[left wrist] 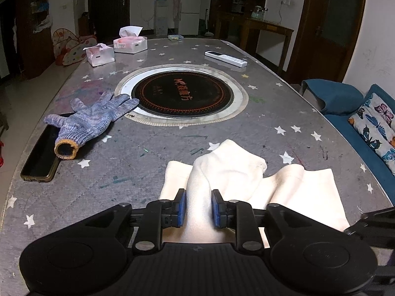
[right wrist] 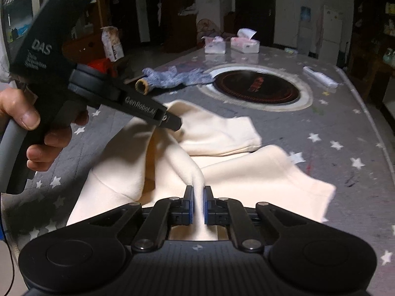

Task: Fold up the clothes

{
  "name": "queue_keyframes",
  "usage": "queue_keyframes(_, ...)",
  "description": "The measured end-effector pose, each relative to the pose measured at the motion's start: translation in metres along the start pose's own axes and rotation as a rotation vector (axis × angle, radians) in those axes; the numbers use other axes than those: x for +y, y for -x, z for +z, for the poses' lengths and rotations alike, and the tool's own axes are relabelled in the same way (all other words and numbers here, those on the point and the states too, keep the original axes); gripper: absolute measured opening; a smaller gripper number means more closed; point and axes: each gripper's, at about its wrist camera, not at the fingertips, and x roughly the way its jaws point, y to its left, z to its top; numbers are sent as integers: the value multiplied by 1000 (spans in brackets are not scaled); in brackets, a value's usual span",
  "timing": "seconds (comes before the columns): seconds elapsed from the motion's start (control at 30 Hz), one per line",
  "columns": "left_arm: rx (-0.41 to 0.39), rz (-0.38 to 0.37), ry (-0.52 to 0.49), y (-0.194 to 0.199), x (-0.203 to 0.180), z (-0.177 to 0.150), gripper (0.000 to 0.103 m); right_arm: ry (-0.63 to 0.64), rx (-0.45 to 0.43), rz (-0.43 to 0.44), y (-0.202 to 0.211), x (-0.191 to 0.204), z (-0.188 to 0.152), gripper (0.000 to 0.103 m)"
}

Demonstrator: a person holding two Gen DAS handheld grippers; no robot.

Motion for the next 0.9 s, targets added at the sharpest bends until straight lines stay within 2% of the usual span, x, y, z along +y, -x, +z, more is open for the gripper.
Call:
queue_keyframes(0.33, -8, 29, -10, 6, -3, -2, 23, -16, -43, -90, 30, -16, -6, 6)
queue_keyframes(0.5, -15, 33, -33, 11, -9, -5, 14, -18, -71, -120, 46, -17, -9, 6)
queue_keyframes(0.63, -24, 37, -41, 17, -12, -7, 12, -21, -96, -147, 60, -19, -13, 6)
queue_keyframes(0.83, -29, 48, -45, 25, -12, -8, 12, -49, -142, -208, 95, -30, -28, 6)
queue_keyframes(0.9, -30, 51, -42, 26, -11, -8, 13, -62, -128, -232, 103, -35, -38, 6)
